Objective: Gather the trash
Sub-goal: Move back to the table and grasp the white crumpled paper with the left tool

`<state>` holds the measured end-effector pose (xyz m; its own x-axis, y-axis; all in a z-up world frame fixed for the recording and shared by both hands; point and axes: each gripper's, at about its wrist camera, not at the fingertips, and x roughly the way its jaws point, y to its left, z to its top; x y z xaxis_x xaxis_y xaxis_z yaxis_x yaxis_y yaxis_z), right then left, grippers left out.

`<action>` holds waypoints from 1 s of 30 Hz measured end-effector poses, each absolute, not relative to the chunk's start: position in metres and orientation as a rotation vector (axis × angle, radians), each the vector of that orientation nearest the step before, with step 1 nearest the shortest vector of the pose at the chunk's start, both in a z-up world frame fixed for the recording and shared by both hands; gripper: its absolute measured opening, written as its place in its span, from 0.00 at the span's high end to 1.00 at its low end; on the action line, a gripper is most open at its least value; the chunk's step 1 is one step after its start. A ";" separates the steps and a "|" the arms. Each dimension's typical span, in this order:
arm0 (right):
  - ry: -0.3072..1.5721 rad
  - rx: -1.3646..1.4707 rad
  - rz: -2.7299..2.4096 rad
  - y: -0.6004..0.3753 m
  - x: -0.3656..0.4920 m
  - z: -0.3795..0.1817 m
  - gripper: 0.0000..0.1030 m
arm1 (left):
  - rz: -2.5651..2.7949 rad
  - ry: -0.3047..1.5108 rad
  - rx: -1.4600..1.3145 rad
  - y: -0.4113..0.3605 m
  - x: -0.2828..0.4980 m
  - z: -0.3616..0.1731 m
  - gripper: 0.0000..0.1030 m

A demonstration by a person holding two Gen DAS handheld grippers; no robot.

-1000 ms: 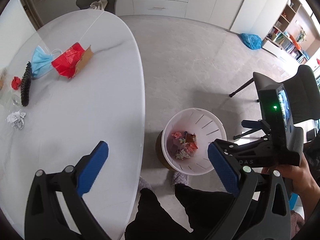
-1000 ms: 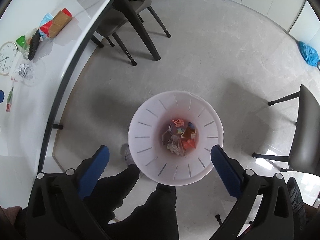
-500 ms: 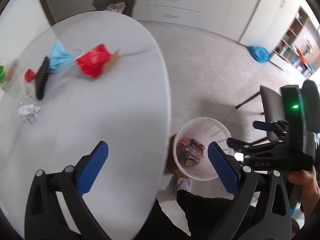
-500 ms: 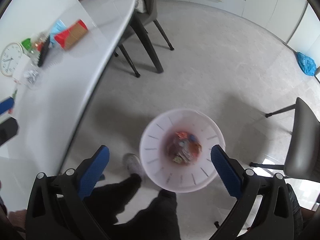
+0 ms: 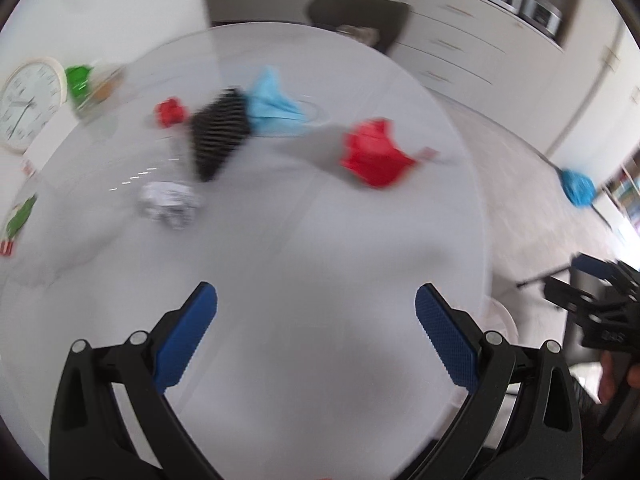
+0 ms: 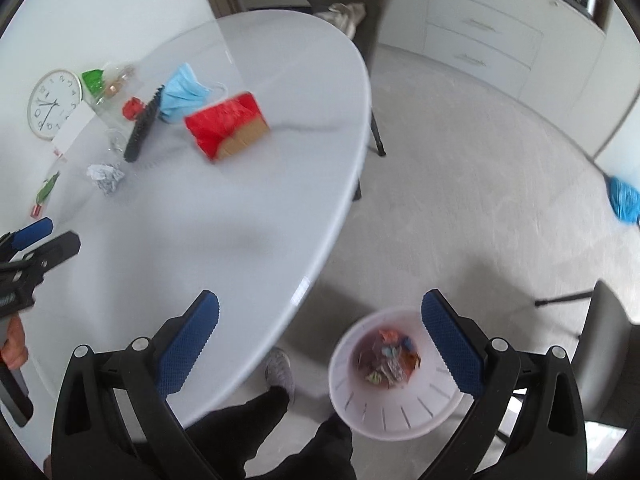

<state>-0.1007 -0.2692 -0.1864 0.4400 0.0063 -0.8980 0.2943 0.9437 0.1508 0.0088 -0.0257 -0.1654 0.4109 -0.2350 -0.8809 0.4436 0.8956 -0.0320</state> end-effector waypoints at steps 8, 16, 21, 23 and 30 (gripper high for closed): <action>1.079 0.188 -0.181 -0.231 -0.034 -0.163 0.02 | -0.255 1.061 0.136 0.029 0.089 -0.197 0.07; 1.058 0.181 -0.149 -0.209 0.023 -0.153 0.02 | -0.186 1.129 0.027 0.040 0.158 -0.241 0.07; 1.067 0.144 -0.146 -0.205 0.043 -0.156 0.02 | -0.164 1.169 0.004 0.036 0.174 -0.261 0.08; 1.077 0.150 -0.138 -0.206 0.047 -0.158 0.02 | -0.157 1.174 -0.009 0.036 0.177 -0.263 0.17; 1.109 0.161 -0.137 -0.214 0.057 -0.169 0.02 | -0.124 1.202 0.004 0.032 0.189 -0.273 0.52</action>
<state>0.0575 -0.2137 -0.1690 0.4393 -0.0297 -0.8978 0.1900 0.9799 0.0605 0.1890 0.0322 -0.2731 0.3544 -0.0939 -0.9303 0.0983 0.9932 -0.0628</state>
